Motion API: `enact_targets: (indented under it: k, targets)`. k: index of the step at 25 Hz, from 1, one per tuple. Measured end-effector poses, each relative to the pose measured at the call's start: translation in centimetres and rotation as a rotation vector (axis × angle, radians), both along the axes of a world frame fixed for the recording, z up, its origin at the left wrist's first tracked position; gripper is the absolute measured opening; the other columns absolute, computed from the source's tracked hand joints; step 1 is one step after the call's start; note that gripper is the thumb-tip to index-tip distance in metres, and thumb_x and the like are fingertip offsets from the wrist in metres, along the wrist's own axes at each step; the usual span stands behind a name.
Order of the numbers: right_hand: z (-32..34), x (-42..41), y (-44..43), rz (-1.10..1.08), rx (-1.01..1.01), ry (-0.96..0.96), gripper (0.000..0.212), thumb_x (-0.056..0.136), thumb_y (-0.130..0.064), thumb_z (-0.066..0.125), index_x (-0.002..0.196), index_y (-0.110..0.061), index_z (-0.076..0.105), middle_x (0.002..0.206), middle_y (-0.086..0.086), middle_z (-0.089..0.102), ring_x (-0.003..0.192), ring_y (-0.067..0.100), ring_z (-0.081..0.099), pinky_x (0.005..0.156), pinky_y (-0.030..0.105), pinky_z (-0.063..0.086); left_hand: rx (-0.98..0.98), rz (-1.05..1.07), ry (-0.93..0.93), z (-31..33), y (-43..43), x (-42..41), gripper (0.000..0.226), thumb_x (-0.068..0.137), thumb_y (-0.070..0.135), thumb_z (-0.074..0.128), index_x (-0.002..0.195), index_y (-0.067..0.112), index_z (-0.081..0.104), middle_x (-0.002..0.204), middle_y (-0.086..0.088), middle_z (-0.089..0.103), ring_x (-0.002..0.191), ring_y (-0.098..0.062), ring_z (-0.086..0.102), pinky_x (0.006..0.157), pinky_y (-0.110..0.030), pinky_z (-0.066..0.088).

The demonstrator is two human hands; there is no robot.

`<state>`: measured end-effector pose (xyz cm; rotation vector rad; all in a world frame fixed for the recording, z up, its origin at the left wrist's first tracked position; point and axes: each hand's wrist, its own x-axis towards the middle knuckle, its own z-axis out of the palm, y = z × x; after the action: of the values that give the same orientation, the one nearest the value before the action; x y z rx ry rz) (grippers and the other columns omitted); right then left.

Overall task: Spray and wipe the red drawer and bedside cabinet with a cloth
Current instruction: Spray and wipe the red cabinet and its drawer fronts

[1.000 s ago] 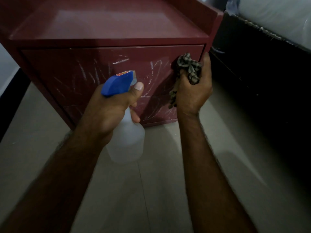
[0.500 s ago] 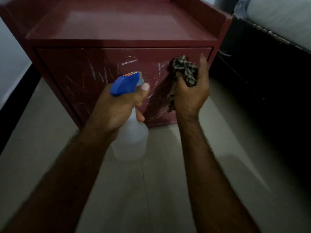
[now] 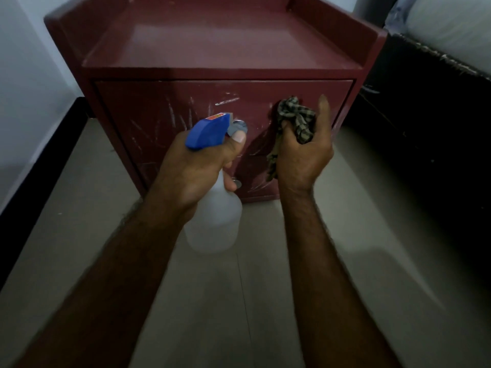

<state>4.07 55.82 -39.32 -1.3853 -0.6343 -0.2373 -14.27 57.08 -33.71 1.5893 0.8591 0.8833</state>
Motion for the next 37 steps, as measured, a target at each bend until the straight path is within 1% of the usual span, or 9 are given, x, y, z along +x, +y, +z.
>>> enact_targets:
  k: [5,10,14,19,25,28,32,34,37]
  targets:
    - [-0.2,-1.8,0.9,0.01,-0.041,-0.078,0.068,0.085,-0.007,0.079,0.149,-0.009,0.055,0.134,-0.017,0.06,0.115,-0.024,0.051,0.099,0.003,0.04,0.008,0.041,0.051,-0.1,0.4,-1.4,0.019,0.092,0.049,0.069,0.09,0.033,0.06,0.083,-0.004,0.069,0.057,-0.025,0.069,0.079,-0.052,0.063]
    - [-0.2,-1.1,1.2,0.034,-0.018,-0.128,0.07,0.085,-0.004,0.077,0.15,-0.007,0.053,0.135,-0.027,0.055,0.116,-0.026,0.049,0.102,0.008,0.042,0.002,0.071,0.099,-0.4,0.7,-2.1,0.03,0.093,0.05,0.068,0.097,0.02,0.064,0.085,-0.007,0.072,0.058,-0.025,0.072,0.079,-0.05,0.063]
    - [0.2,-1.7,1.4,-0.02,0.003,-0.104,0.069,0.085,-0.007,0.078,0.149,-0.007,0.054,0.125,-0.036,0.049,0.109,-0.028,0.051,0.096,0.005,0.043,-0.008,0.069,0.116,-0.6,0.8,-2.9,0.022,0.093,0.049,0.068,0.085,0.032,0.057,0.089,-0.019,0.071,0.059,-0.027,0.072,0.081,-0.05,0.062]
    - [0.1,-4.2,2.1,0.105,-0.025,-0.136,0.068,0.087,-0.006,0.075,0.151,-0.011,0.052,0.129,-0.023,0.062,0.116,-0.003,0.062,0.099,0.018,0.05,-0.025,0.106,0.145,-0.7,1.0,-3.6,0.038,0.094,0.048,0.068,0.106,0.012,0.062,0.093,-0.025,0.069,0.062,-0.031,0.072,0.084,-0.051,0.061]
    - [0.4,-3.1,2.1,0.014,0.047,-0.106,0.068,0.085,-0.005,0.078,0.149,-0.003,0.054,0.124,-0.038,0.048,0.11,-0.029,0.05,0.095,0.003,0.042,0.053,0.075,0.186,-0.5,1.6,-4.2,0.051,0.094,0.051,0.065,0.105,0.001,0.061,0.089,-0.027,0.068,0.059,-0.025,0.072,0.075,-0.037,0.059]
    - [0.4,-4.4,2.5,0.019,0.025,-0.124,0.068,0.086,-0.008,0.078,0.149,-0.008,0.054,0.122,-0.036,0.05,0.111,-0.02,0.054,0.096,0.008,0.044,0.082,0.051,0.208,-0.1,1.9,-4.4,0.052,0.093,0.053,0.064,0.105,0.002,0.061,0.085,-0.018,0.071,0.06,-0.025,0.072,0.072,-0.031,0.056]
    - [0.5,-5.1,2.8,0.032,0.03,-0.096,0.07,0.085,-0.012,0.079,0.15,-0.013,0.054,0.125,-0.018,0.062,0.116,0.011,0.067,0.099,0.03,0.055,0.085,0.028,0.22,0.5,2.7,-4.8,0.055,0.094,0.051,0.063,0.107,-0.002,0.061,0.086,-0.028,0.069,0.062,-0.027,0.072,0.075,-0.032,0.056]
    - [0.5,-5.0,2.8,0.017,0.023,-0.098,0.07,0.085,-0.013,0.079,0.15,-0.013,0.054,0.126,-0.023,0.06,0.117,0.01,0.066,0.1,0.029,0.055,0.089,0.023,0.222,0.9,3.0,-5.1,0.053,0.092,0.052,0.063,0.107,0.002,0.062,0.086,-0.026,0.07,0.062,-0.026,0.072,0.075,-0.034,0.059]
    - [0.3,-5.0,3.0,0.011,0.003,-0.095,0.069,0.085,-0.015,0.079,0.15,-0.016,0.054,0.123,-0.027,0.058,0.116,0.008,0.065,0.1,0.029,0.054,0.033,0.08,0.185,1.5,3.6,-5.8,0.046,0.089,0.053,0.064,0.105,0.009,0.063,0.08,-0.022,0.07,0.063,-0.024,0.072,0.064,-0.019,0.056]
